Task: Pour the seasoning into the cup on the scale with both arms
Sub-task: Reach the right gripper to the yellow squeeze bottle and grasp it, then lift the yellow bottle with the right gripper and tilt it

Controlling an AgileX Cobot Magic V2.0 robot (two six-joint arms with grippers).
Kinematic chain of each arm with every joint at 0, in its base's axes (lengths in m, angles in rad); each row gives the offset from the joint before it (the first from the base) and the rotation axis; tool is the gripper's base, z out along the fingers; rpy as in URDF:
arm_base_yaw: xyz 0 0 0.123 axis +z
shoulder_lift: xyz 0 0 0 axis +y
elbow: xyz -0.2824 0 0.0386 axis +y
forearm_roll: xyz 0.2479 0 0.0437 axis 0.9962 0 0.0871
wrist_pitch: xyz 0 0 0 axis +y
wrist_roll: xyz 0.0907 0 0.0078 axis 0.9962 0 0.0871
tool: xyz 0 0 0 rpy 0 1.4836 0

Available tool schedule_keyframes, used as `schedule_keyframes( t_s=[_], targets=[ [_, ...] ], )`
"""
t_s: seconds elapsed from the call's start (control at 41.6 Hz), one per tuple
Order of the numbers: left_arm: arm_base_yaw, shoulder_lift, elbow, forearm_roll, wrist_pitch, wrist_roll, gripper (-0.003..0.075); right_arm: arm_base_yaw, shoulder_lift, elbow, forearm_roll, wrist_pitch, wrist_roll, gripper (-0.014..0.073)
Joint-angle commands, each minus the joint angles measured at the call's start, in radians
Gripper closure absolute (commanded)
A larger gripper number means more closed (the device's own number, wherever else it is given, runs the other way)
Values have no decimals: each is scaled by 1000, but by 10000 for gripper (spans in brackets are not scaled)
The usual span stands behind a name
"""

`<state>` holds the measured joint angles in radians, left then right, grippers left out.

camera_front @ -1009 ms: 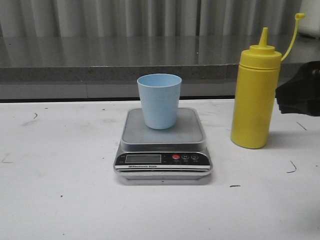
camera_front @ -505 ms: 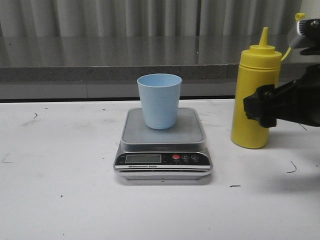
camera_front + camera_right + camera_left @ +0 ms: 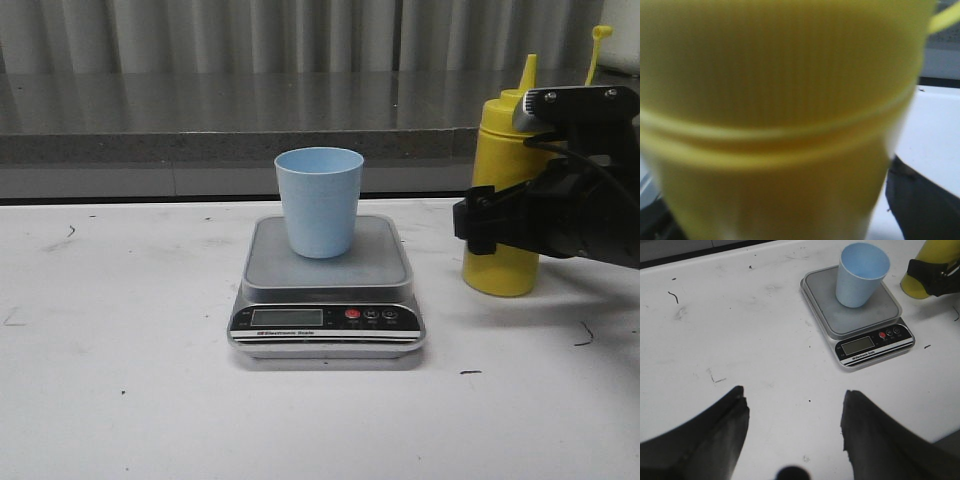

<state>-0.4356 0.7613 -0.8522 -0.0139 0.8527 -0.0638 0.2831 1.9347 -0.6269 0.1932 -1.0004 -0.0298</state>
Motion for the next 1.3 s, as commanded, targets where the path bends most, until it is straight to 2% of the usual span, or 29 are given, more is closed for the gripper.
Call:
schedule_keyframes(
  t_s=[0.0,0.096,0.288,0.361,0.481,0.625,0.793,0.961,1.13,1.274],
  targets=[
    [1,-3,-25,-11,-61,-1,322,-3,-19,-44,0,-87,6,-69],
    [1,-3,-25,-11,-61,-1,322,-3,-18,-46,0,-92,6,-32],
    [1,-3,-25,-11,-61,-1,322,-3,-21,-46,1,-98,5,196],
    [1,-3,-25,-11,-61,-1,322,-3,-39,-46,1,-75,2,228],
    [1,-3,-25,-11,-61,-1,322,-3,-126,-46,1,56,-46,231],
    [1,-3,-25,-11,-61,-1,322,-3,-286,-54,1,253,-162,231],
    [1,-3,-25,-11,-61,-1,322,-3,-450,-171,-1,670,-285,231],
    [1,-3,-25,-11,-61,-1,322,-3,-501,-360,-50,1067,-405,231],
    [1,-3,-25,-11,-63,-1,322,11,-469,-536,-237,1392,-438,231],
    [1,-3,-25,-11,-63,-1,322,50,-424,-624,-472,1527,-428,231]
  ],
)
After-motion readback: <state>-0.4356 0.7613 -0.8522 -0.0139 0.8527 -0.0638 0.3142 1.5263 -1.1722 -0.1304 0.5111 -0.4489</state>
